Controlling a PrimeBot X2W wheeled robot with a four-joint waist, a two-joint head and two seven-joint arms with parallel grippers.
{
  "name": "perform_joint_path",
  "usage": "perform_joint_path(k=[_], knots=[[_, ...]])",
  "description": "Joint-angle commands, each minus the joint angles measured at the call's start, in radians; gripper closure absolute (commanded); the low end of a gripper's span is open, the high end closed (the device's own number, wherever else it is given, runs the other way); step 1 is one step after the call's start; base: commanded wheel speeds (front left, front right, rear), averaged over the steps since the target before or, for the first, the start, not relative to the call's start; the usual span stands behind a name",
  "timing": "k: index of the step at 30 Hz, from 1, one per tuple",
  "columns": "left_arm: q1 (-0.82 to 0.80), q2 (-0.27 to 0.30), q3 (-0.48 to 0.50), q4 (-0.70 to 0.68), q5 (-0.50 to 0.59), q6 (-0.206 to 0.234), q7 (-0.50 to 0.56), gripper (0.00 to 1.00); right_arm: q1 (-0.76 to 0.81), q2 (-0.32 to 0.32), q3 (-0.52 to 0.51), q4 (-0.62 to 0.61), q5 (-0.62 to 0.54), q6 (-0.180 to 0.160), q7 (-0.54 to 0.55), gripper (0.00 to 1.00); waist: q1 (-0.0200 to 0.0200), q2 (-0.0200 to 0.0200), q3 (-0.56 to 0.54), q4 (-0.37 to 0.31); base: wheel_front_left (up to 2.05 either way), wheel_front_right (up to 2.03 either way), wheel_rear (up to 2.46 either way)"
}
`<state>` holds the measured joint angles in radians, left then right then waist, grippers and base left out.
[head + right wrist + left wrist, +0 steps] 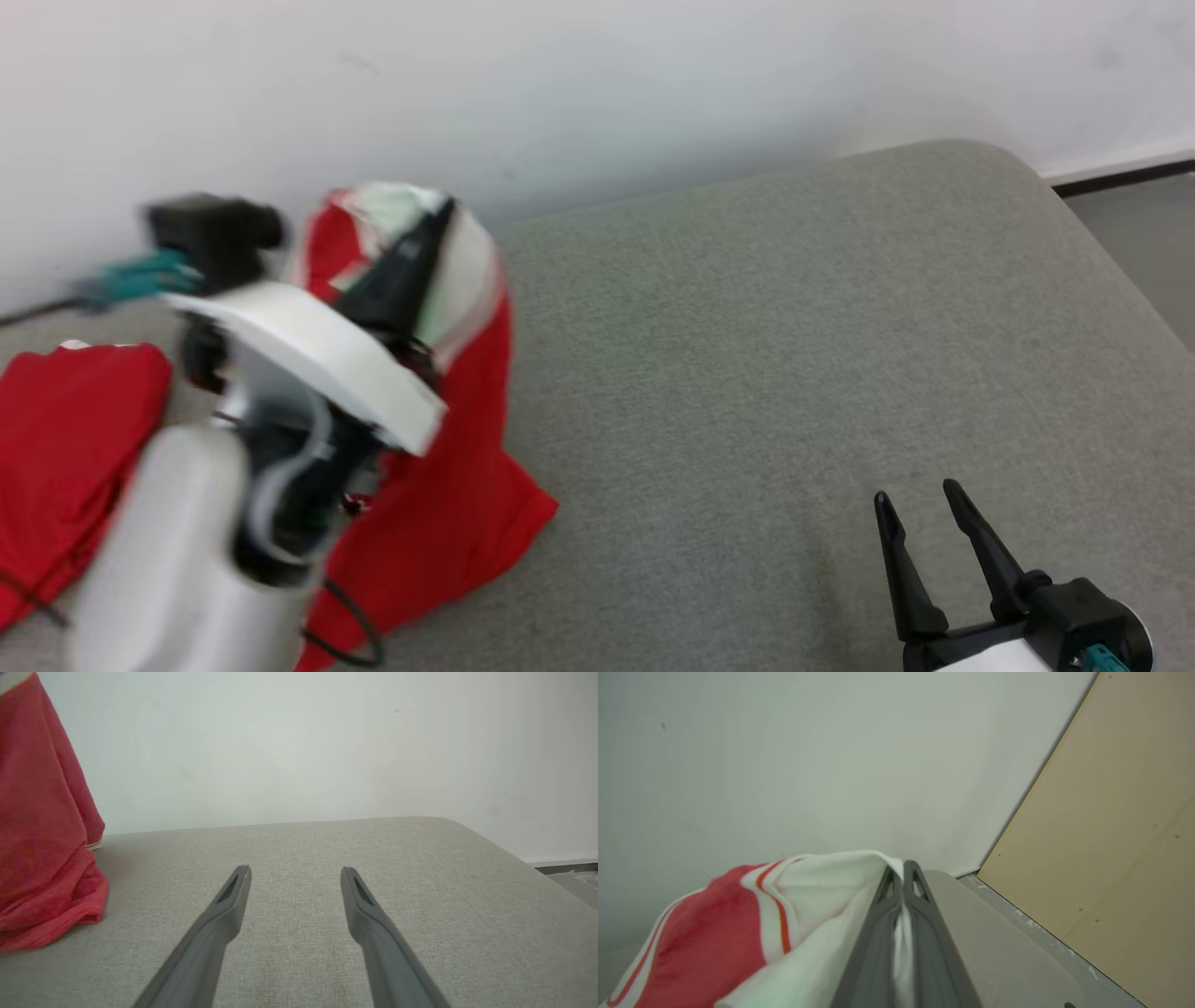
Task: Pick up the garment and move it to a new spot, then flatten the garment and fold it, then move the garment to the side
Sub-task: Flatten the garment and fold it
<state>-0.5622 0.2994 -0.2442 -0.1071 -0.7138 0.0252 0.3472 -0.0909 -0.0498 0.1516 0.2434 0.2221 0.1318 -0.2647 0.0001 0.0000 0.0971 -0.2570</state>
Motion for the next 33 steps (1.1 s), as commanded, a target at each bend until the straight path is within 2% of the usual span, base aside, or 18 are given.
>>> perform_joint_path(k=[1, 7, 11, 18, 25, 26, 27, 28, 33], knots=[[0.014, -0.017, -0.019, 0.008, 0.004, -0.008, -0.008, 1.0, -0.012, -0.002, -0.001, 0.0, 0.005, -0.002, 0.001, 0.0, -0.0001, 0.0, 0.015, -0.015, 0.0, 0.0, 0.0], [0.024, -0.154, -0.178, 0.133, 0.015, -0.047, -0.03, 1.0, -0.037, -0.002, 0.01, -0.002, 0.027, -0.002, 0.001, 0.0, -0.0001, 0.0, 0.063, -0.071, 0.0, 0.0, 0.0], [0.001, -0.206, -0.269, 0.244, 0.049, -0.067, -0.047, 1.0, -0.059, -0.002, 0.031, -0.001, 0.057, -0.002, 0.001, 0.0, -0.0001, 0.0, 0.1, -0.131, 0.0, 0.0, 0.0], [-0.049, -0.242, -0.385, 0.4, 0.061, -0.078, -0.072, 1.0, -0.076, -0.002, 0.048, 0.0, 0.104, -0.002, 0.001, 0.0, -0.0001, 0.0, 0.163, -0.229, 0.0, 0.0, 0.0], [-0.101, -0.248, -0.477, 0.488, 0.067, -0.058, -0.135, 1.0, -0.075, -0.002, 0.06, 0.003, 0.132, -0.002, 0.001, 0.0, -0.0001, 0.0, 0.199, -0.289, 0.0, 0.0, 0.0], [-0.104, -0.248, -0.496, 0.495, 0.063, -0.053, -0.147, 0.82, -0.075, -0.002, 0.061, 0.004, 0.134, -0.002, 0.001, 0.0, -0.0001, 0.0, 0.2, -0.291, 0.0, 0.0, 0.0], [-0.105, -0.248, -0.518, 0.498, 0.056, -0.051, -0.158, 0.54, -0.074, -0.002, 0.062, 0.004, 0.137, -0.002, 0.001, 0.0, -0.0001, 0.0, 0.201, -0.293, 0.0, 0.0, 0.0], [-0.108, -0.248, -0.542, 0.5, 0.053, -0.046, -0.167, 0.0, -0.074, -0.002, 0.06, 0.005, 0.138, -0.002, 0.001, 0.0, -0.0001, 0.0, 0.202, -0.292, 0.0, 0.0, 0.0], [-0.093, -0.247, -0.653, 0.465, 0.004, -0.033, -0.2, 0.0, -0.077, -0.002, 0.042, 0.009, 0.121, -0.002, 0.001, 0.0, -0.0001, 0.0, 0.195, -0.259, 0.0, 0.0, 0.0]])
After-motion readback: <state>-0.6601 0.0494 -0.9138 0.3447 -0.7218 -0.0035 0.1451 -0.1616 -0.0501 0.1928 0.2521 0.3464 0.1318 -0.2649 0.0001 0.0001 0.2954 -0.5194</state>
